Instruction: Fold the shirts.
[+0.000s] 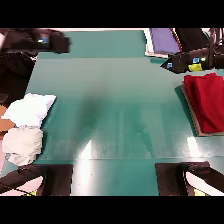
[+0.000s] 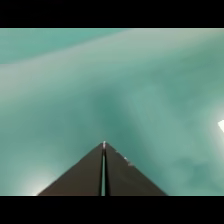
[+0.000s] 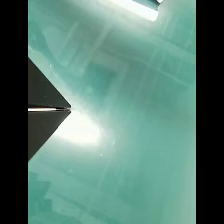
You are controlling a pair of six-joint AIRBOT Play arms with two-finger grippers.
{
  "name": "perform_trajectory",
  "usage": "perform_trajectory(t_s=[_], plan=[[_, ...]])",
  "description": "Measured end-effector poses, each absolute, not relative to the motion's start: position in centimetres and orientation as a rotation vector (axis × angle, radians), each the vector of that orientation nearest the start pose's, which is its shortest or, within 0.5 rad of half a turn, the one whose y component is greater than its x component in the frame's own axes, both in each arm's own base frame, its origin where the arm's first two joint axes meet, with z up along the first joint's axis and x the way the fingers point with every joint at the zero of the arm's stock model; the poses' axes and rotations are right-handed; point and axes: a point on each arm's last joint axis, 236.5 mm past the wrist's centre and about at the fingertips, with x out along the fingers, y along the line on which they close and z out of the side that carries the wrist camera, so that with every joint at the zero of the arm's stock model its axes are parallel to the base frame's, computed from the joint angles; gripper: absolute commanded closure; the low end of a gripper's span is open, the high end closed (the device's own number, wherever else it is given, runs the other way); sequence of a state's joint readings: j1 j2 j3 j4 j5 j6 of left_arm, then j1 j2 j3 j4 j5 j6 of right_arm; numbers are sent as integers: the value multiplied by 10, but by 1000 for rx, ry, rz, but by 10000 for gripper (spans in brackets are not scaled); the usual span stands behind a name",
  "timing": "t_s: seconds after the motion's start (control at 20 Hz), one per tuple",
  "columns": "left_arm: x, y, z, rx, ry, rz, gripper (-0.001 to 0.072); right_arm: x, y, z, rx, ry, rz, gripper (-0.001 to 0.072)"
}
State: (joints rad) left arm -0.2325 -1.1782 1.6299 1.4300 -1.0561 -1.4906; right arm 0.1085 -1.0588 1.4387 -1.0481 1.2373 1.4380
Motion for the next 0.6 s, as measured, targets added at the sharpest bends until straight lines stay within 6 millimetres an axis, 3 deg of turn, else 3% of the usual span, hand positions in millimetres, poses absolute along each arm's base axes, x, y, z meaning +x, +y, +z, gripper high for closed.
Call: perform_trajectory(t_s=[0.1,0.15,0.2,0.25,0.3,0.45,0.6], plan=[[432,-65,230,77,732,-181,673,363,152,227,203,815,545,690],[427,-34,211,77,799,-108,515,363,152,229,203,812,545,690],[421,-4,188,70,870,-38,144,363,152,229,203,809,545,691],[413,21,164,59,938,21,6,363,151,230,203,806,545,691],[403,43,139,41,1003,72,42,362,151,231,203,804,545,691],[375,86,67,-5,1149,173,43,362,151,232,203,801,544,691],[354,103,9,-36,1241,211,44,363,151,232,203,800,544,691]])
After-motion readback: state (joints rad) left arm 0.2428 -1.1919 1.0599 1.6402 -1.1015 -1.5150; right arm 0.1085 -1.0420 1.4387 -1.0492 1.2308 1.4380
